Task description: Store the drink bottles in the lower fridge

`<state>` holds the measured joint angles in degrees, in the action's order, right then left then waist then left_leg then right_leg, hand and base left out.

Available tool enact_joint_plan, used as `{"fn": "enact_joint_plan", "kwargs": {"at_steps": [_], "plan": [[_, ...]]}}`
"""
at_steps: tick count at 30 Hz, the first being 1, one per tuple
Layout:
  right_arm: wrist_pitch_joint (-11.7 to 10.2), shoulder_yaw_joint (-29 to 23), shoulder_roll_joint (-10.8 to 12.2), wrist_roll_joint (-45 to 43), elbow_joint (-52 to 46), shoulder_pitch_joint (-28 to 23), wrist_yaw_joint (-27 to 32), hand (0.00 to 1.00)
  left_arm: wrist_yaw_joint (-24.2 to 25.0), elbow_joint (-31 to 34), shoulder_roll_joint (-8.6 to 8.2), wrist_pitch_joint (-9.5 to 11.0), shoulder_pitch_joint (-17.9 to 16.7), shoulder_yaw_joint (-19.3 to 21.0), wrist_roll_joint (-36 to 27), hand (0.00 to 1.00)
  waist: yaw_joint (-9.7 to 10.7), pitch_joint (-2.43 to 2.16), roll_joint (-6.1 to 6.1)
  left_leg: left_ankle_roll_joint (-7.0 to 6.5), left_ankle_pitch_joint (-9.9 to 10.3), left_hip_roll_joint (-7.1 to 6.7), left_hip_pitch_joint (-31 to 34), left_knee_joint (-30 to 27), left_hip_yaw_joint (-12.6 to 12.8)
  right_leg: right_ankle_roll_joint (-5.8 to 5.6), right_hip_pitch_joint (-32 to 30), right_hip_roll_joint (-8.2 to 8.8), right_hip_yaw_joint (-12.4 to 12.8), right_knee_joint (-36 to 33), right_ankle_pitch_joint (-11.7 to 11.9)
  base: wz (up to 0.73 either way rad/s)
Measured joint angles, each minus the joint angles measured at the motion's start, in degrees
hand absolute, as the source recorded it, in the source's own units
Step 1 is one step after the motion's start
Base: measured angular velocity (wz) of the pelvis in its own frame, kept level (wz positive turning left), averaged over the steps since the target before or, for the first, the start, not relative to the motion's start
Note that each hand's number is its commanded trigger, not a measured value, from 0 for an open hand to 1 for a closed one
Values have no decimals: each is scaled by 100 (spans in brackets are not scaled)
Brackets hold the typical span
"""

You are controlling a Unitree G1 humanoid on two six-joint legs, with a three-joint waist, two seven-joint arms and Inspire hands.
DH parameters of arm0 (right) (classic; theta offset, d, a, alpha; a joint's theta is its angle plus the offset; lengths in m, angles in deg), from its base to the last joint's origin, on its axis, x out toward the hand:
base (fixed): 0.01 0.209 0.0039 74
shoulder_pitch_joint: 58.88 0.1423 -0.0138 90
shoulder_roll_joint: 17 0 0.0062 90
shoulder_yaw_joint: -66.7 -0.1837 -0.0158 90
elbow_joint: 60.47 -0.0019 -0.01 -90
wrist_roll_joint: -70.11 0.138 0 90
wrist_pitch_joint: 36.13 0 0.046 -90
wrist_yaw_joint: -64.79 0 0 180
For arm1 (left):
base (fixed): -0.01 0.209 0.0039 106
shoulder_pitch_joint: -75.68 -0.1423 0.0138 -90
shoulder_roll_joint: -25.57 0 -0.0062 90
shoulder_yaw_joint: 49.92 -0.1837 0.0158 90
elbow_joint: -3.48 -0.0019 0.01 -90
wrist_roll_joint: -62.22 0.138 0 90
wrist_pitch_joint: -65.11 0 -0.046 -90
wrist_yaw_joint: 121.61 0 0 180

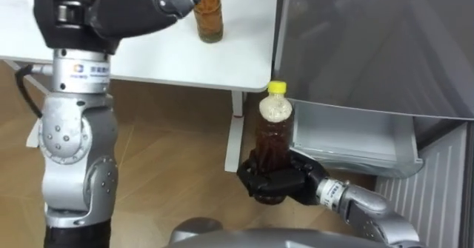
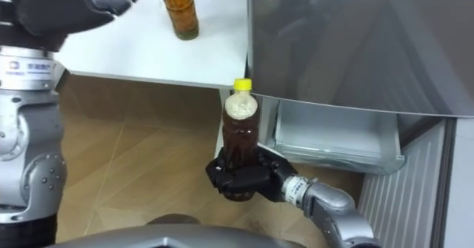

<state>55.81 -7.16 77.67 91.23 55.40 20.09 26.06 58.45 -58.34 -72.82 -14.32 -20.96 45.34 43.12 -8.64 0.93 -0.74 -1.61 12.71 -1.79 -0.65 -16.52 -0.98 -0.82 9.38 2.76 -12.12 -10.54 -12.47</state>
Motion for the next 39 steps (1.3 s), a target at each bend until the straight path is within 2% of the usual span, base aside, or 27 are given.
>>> {"fn": "enact_joint_plan", "kwargs": {"at_steps": [6,9,12,14,15,17,18,20,21,23,27,28,30,34,39], "plan": [[0,-58,26,-178,3,-175,0,100,-808,-24,-20,120,-40,491,135,0,-219,14,-52,4,-2,1,-175,68,2,0,72,8,-70,15,0,-5],[0,-114,40,-263,-23,-207,6,100,-1259,-279,-20,210,-110,828,196,0,-276,11,-86,5,-4,-9,-236,99,-12,0,163,16,-114,86,0,-4],[27,-120,22,-265,-47,-206,83,100,-1828,-964,-16,269,-317,885,203,0,-320,-13,-99,13,-9,-8,-318,186,-13,0,197,16,-234,92,0,0],[67,-124,28,-263,-119,-201,136,100,-2222,-1700,-19,157,-392,878,170,0,-360,-16,-68,30,-20,1,-311,182,-19,0,189,9,-277,94,0,0],[67,-123,30,-263,-121,-201,135,100,-2289,-1846,-21,132,-419,875,165,0,-368,-17,-54,32,-21,5,-306,186,-13,0,181,6,-276,94,0,0],[191,-120,44,-277,-144,-200,197,100,-2443,-2615,-20,78,-509,831,119,0,-447,-24,-2,35,-25,8,-309,262,15,0,179,5,-256,96,0,-5],[202,-114,55,-287,-147,-201,223,100,-2483,-2778,-21,46,-566,809,95,0,-450,-32,14,35,-25,11,-309,274,36,0,171,3,-229,98,0,-12],[265,-105,146,-286,-147,-213,303,100,-2573,-3227,-22,-143,-796,745,-153,0,-434,-52,101,32,-28,13,-312,277,62,0,160,6,-212,101,0,-7],[296,-100,161,-286,-147,-212,318,100,-2605,-3365,-19,-160,-818,711,-172,0,-439,-53,116,31,-28,12,-314,279,62,0,163,8,-214,100,0,0],[319,1,167,-283,-147,-183,450,100,-2718,-4062,-2,-186,-849,529,-188,0,-461,-61,152,25,-31,2,-339,284,64,0,181,19,-206,95,0,0],[320,124,182,-273,-142,-66,603,100,-2747,-4722,8,-273,-931,231,-547,0,-452,-22,174,23,-30,4,-393,318,50,0,222,18,-198,105,0,0],[319,176,181,-273,-120,-9,645,100,-2752,-4850,13,-315,-935,146,-613,0,-454,5,180,24,-29,5,-394,327,53,0,248,15,-207,115,0,0],[323,228,173,-269,-90,34,695,100,-2743,-5095,13,-317,-936,15,-650,0,-450,10,175,25,-28,7,-389,330,52,0,245,12,-213,119,0,0],[445,429,113,-44,-91,90,777,100,-2737,-5595,21,-380,-924,-248,-1128,0,-446,12,165,27,-27,5,-290,291,61,9,168,7,-215,177,6,0],[633,601,52,196,-73,123,926,100,-2657,-6188,23,-542,-928,-324,-2166,0,-466,13,179,26,-28,8,-291,308,111,17,164,12,-195,177,11,-3]]}}
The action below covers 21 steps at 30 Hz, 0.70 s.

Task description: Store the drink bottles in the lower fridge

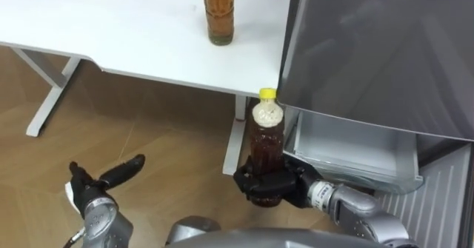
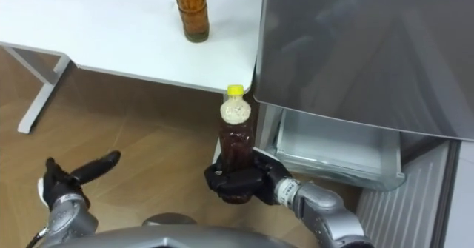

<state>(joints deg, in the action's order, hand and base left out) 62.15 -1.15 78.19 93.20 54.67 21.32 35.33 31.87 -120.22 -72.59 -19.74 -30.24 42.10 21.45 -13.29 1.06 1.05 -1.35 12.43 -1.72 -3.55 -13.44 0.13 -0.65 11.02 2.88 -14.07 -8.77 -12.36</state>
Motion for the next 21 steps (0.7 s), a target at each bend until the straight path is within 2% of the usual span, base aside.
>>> {"fn": "enact_joint_plan", "kwargs": {"at_steps": [3,5,8,12,16,18,21], "plan": [[42,121,-4,138,247,204,18,100,150,-629,-5,-118,18,-25,-121,0,19,1,5,0,0,10,-20,4,55,0,-9,-1,13,6,0,-9],[108,141,-4,135,300,268,64,100,277,-1033,-3,-291,7,-190,-122,0,62,3,1,-1,1,5,14,6,53,0,-16,1,3,9,1,0],[214,145,-32,150,299,290,68,100,519,-1291,-5,-504,16,-312,-123,0,73,2,3,-1,2,9,64,4,56,0,-28,1,-23,11,1,7],[246,142,-29,198,286,312,67,100,931,-1599,-10,-656,9,-363,35,0,96,-8,-8,-1,2,20,103,9,121,0,-85,3,-12,6,1,-3],[255,132,-33,209,286,314,66,100,1214,-1753,1,-790,-30,-453,182,0,267,-15,-27,-4,1,13,122,1,146,-11,-92,13,-10,1,8,0],[256,121,-33,207,284,312,65,100,1366,-1756,6,-856,-10,-458,461,0,365,-23,-35,-7,0,12,147,-6,139,-13,-108,12,18,1,9,4],[261,94,-40,200,284,312,64,100,1630,-1759,5,-977,26,-458,1247,0,507,-55,-84,-7,-1,9,163,-7,127,-14,-118,8,40,5,9,0]]}}
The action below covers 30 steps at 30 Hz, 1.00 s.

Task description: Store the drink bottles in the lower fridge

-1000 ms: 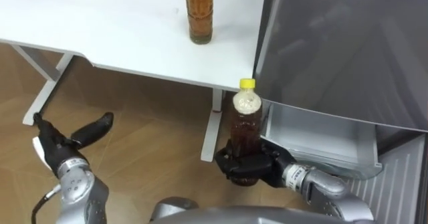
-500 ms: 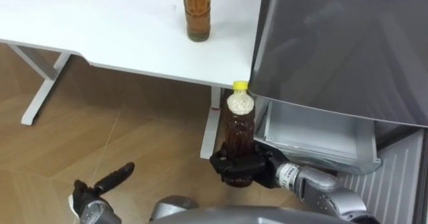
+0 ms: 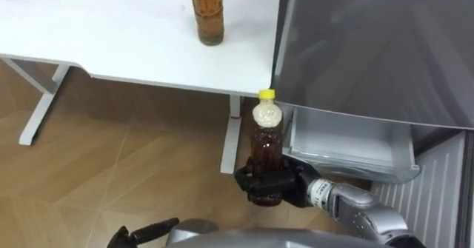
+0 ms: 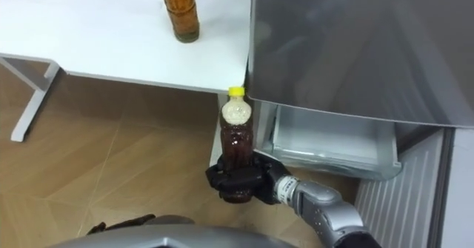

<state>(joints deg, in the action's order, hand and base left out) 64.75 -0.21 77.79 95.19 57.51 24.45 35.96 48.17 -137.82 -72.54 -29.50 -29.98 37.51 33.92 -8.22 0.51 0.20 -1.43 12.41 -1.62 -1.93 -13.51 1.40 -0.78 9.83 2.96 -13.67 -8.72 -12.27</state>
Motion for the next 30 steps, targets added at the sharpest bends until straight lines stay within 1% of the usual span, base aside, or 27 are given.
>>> {"fn": "enact_joint_plan", "kwargs": {"at_steps": [2,4,7,10,14,21,22,26,30], "plan": [[1,-73,-6,0,-11,-2,0,100,203,4,22,-16,19,-1,525,0,67,-20,-24,0,-1,2,-3,0,17,0,-2,-3,-1,-1,1,-2],[11,-85,-56,0,-79,-3,-1,100,316,-3,34,-17,40,-6,818,0,97,-21,-56,-1,-2,2,-15,0,27,0,2,-1,-3,-1,1,0],[11,-94,-88,0,-215,-3,-1,100,371,-3,59,-12,57,-47,1100,0,171,-22,-64,-1,-2,4,-20,8,29,0,2,-3,12,-1,1,0],[8,-207,-78,1,-265,-7,-2,100,393,-4,79,-3,81,-99,1457,0,231,-20,-60,-1,-2,-1,-10,7,10,0,5,0,-33,-1,1,4],[1,-243,-85,-7,-197,-4,-1,100,460,-4,158,11,159,-219,1910,0,325,-18,-54,-2,-3,-5,21,-1,-5,-1,-9,1,-44,3,1,4],[3,-244,-81,-6,143,-6,51,100,460,-3,202,54,268,-352,2056,0,387,-3,-38,-3,-3,-2,28,7,12,-1,-23,1,-27,4,1,0],[3,-244,-80,1,143,-6,84,100,463,-1,233,54,274,-430,2094,0,392,-3,-38,-3,-3,-1,34,15,14,-1,-38,-1,-8,2,1,-4],[3,-242,-70,1,146,-6,224,100,463,-2,236,54,281,-440,2180,0,391,0,-33,-6,-6,-3,24,66,33,-1,-76,-5,85,0,1,-5],[3,-248,-76,213,144,-9,351,100,462,-3,237,55,272,-437,2180,0,394,1,-33,-6,-7,-7,19,75,34,-1,-77,-6,99,5,1,0]]}}
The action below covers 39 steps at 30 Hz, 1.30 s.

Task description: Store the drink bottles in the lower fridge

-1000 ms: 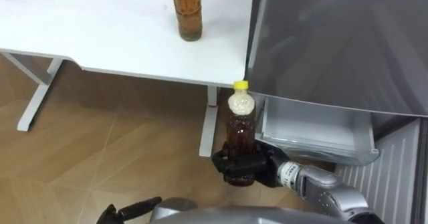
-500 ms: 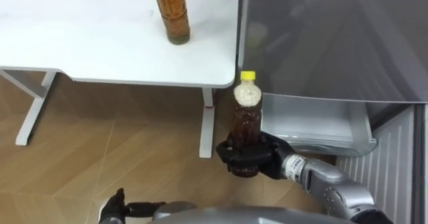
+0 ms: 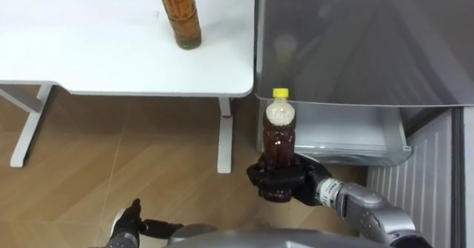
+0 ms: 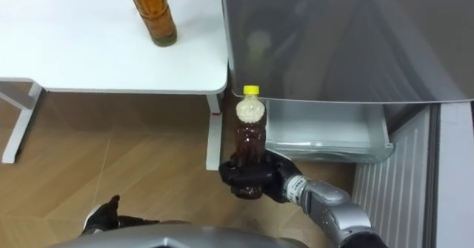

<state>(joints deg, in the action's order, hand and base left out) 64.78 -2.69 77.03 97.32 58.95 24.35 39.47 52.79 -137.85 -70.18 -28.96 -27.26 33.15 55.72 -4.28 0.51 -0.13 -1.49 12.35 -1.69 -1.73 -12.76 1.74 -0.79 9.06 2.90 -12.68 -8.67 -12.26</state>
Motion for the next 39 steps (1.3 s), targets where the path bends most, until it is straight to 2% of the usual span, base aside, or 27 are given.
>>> {"fn": "enact_joint_plan", "kwargs": {"at_steps": [5,12,16,22,31,39], "plan": [[-17,-271,94,458,-97,-2,347,100,-6,1,-7,1,-17,7,59,0,34,8,-29,0,0,-2,-3,1,-1,0,-4,0,0,5,0,1],[-24,-273,104,473,-109,-43,685,100,-111,1,-63,42,-89,64,255,0,97,14,-45,-1,-1,-1,-15,2,35,-1,-9,3,45,4,0,-2],[-30,-313,89,630,-109,-45,931,100,-172,1,-83,66,-55,11,312,0,122,15,-98,-3,-1,3,-3,13,58,-9,-9,3,35,1,6,-2],[-30,-442,85,933,-112,-71,1228,100,-174,1,-187,64,-68,5,499,0,232,-51,-220,-12,-25,3,14,13,74,-8,-52,10,23,-27,8,0],[-40,-580,101,2071,-112,-73,1767,100,-248,1,-195,65,-52,1,493,0,275,-42,-209,-19,-40,14,11,15,134,-17,-88,9,34,-34,50,-4],[-328,-668,154,3020,-112,-70,2030,100,-246,0,-210,65,-47,8,495,0,259,-23,-214,-24,-43,13,-2,7,177,-26,-91,11,90,-24,62,-1]]}}
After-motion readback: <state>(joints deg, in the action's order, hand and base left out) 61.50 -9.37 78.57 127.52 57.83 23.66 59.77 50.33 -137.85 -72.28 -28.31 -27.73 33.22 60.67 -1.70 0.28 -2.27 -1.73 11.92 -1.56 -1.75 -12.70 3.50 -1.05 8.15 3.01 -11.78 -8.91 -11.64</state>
